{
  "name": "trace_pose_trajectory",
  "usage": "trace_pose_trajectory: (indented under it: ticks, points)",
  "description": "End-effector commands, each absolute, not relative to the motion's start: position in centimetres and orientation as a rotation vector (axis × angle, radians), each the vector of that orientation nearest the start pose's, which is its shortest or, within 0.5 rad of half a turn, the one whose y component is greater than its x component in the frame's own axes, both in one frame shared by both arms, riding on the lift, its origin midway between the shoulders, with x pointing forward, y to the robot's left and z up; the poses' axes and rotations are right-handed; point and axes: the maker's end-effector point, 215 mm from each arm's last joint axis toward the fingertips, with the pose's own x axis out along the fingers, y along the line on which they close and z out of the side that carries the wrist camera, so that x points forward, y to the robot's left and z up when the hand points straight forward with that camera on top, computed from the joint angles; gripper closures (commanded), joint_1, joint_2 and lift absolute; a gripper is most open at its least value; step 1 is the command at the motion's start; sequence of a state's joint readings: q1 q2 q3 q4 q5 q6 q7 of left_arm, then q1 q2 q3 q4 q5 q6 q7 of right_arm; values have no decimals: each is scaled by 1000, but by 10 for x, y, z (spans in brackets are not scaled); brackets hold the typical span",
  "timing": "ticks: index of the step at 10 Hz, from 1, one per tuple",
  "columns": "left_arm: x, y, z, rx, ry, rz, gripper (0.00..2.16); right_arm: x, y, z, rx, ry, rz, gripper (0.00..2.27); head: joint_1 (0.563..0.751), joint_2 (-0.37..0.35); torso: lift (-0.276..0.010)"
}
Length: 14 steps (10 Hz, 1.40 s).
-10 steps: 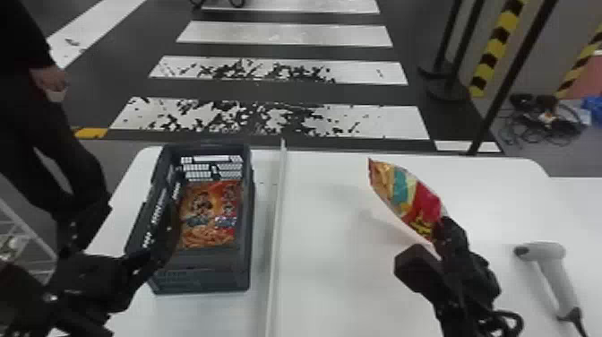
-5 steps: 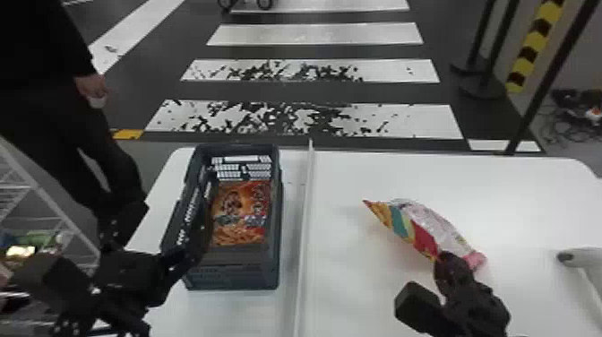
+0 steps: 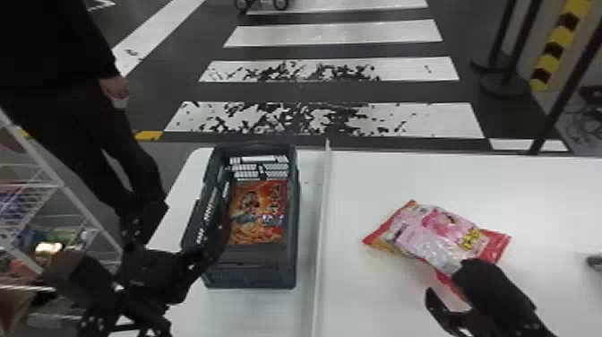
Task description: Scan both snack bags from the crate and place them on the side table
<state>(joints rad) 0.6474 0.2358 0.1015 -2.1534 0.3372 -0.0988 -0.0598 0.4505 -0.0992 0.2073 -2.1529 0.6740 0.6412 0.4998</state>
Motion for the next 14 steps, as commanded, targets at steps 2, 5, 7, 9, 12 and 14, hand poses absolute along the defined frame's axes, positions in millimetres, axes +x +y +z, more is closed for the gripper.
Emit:
trace_pose_trajectory:
  ticks: [2,5,7,9,12,14]
  points:
    - [408,277,-297,-88,-46,-97,22,402,-149,-435,-247,532,500,93,695,172,-98]
    - [406,280,-297,-89,-47,-95,22,414,-144,-407,30,450,536,471,695,187,-98]
    - [406,280,-296,-91,-48,-94,22,425,-146,-405,84,436,530,1666,695,185,-98]
    - [406,280,-296,-88,-48,-97,26,434,-145,-406,73,413,535,2128,695,181,-98]
    - [406,279,-297,-88,-47,-102,29,455,-130,-410,59,384,562,2128,695,185,-98]
    - [406,280,-295,-83,-50,-102,33,469,-123,-413,63,353,607,2128,695,193,-98]
